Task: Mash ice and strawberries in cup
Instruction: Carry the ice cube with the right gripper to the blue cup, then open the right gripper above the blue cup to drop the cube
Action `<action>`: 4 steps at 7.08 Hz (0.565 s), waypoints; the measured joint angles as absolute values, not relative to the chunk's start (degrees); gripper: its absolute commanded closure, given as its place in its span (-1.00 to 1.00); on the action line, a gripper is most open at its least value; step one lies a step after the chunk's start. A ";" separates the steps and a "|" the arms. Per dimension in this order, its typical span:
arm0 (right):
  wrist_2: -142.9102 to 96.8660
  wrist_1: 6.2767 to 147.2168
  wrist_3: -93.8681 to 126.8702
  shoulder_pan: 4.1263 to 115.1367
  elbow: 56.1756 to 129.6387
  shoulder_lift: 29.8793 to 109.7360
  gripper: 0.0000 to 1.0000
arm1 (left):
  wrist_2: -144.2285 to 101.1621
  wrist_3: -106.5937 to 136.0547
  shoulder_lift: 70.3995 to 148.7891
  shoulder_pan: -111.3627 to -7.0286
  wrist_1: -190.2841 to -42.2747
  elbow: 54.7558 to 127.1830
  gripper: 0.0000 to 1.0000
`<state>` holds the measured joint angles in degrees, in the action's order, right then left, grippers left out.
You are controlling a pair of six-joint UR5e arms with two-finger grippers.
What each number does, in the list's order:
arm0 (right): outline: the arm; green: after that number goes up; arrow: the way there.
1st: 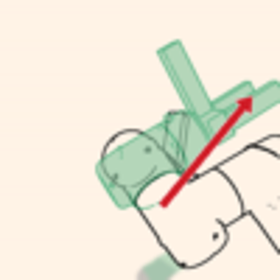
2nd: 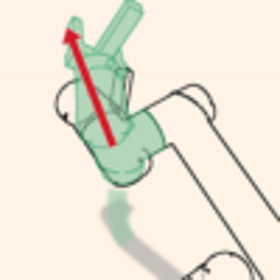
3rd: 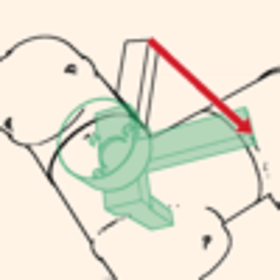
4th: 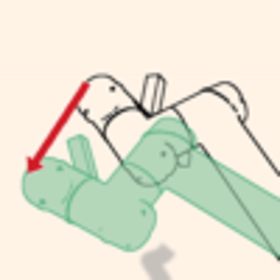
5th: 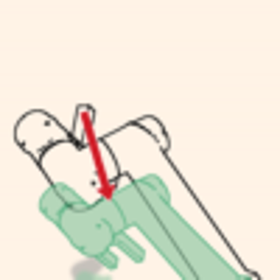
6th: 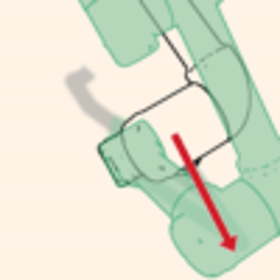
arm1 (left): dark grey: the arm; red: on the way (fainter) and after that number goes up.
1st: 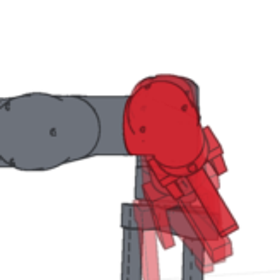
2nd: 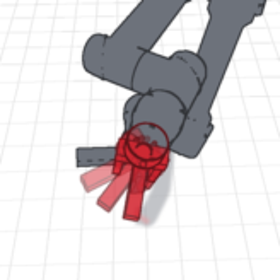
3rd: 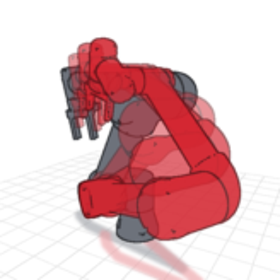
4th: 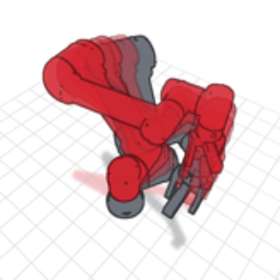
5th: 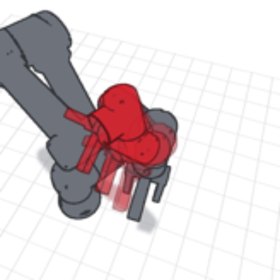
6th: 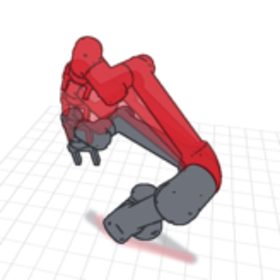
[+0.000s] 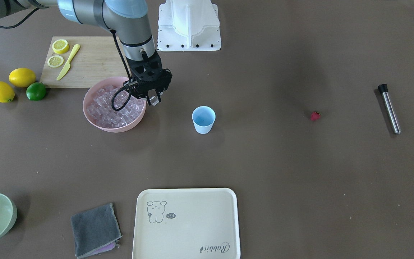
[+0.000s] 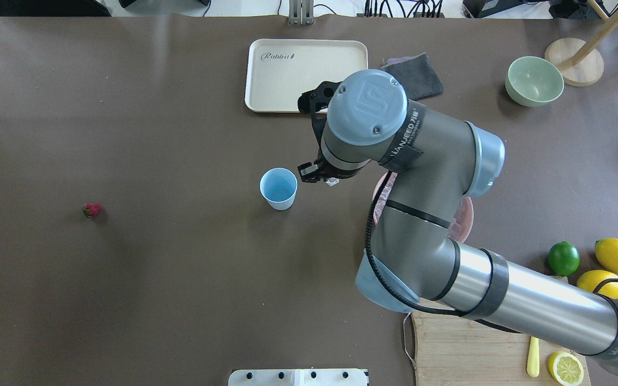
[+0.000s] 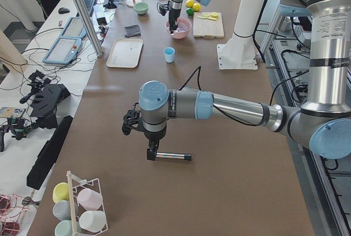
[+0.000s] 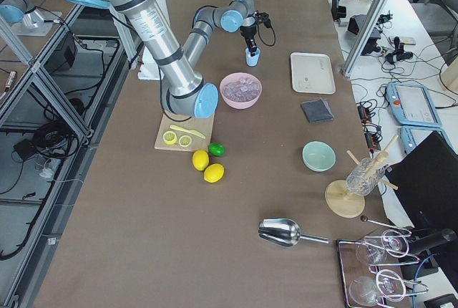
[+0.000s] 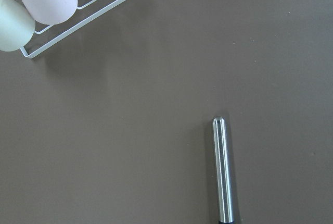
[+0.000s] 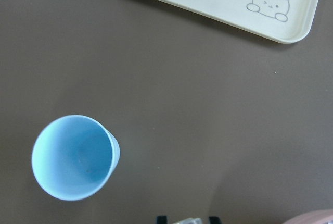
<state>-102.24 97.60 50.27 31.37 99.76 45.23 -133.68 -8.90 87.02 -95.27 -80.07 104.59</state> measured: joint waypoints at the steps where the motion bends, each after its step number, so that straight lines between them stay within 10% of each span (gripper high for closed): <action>1: -102.02 97.57 51.75 30.83 95.62 41.11 1.00 | -133.68 -8.93 87.04 -95.27 -80.07 104.53 -0.98; 4: -101.23 96.12 52.73 30.28 90.53 37.00 1.00 | -133.68 -8.96 86.57 -95.33 -80.07 104.87 -0.98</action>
